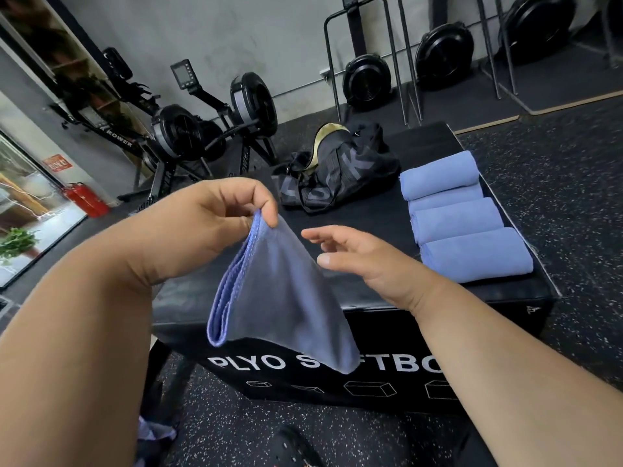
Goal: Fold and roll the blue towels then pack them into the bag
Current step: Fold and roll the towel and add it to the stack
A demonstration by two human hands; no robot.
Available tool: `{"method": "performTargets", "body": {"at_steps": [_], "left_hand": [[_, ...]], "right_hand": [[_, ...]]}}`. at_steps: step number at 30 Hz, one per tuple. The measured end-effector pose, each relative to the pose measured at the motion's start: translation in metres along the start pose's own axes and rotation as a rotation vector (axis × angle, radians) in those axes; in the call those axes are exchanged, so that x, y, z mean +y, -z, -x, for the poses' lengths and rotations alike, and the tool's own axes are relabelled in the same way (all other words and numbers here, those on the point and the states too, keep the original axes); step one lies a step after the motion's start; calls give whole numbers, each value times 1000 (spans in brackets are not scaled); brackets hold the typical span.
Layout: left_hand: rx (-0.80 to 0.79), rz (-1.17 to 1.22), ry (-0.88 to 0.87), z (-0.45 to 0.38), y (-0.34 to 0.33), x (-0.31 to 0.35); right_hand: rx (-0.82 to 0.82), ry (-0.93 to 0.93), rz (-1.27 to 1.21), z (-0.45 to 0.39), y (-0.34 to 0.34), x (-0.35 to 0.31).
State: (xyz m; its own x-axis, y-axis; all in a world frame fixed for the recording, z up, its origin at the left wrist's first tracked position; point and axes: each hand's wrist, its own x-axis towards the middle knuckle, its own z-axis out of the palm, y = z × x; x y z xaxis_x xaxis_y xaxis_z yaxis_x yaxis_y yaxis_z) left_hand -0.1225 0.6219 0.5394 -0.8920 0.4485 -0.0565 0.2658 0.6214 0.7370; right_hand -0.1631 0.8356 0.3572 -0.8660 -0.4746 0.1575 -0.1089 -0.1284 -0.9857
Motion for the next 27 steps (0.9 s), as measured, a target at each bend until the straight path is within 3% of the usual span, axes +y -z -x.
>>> {"method": "performTargets", "body": {"at_steps": [5,8,12,17,21,27], "left_hand": [[52,131,102,6,-7,-13],[89,180,114,10,-14,-18],[158,14,53,16,-25,-21],[232,-5,65,21,-24,-23],[214,-45,21,25,-23,-21],[116,17,14,30,-28,-16]], "right_hand": [[-221,-83,-112,4,-3,3],[-236,-126,-106,7,-4,4],[-217,-104,-55,12,-2,-1],[-253,-78,-72,17,2,-5],[-363,-128,-102,19,-2,-4],[-328,-28,-223,18,-12,-9]]}}
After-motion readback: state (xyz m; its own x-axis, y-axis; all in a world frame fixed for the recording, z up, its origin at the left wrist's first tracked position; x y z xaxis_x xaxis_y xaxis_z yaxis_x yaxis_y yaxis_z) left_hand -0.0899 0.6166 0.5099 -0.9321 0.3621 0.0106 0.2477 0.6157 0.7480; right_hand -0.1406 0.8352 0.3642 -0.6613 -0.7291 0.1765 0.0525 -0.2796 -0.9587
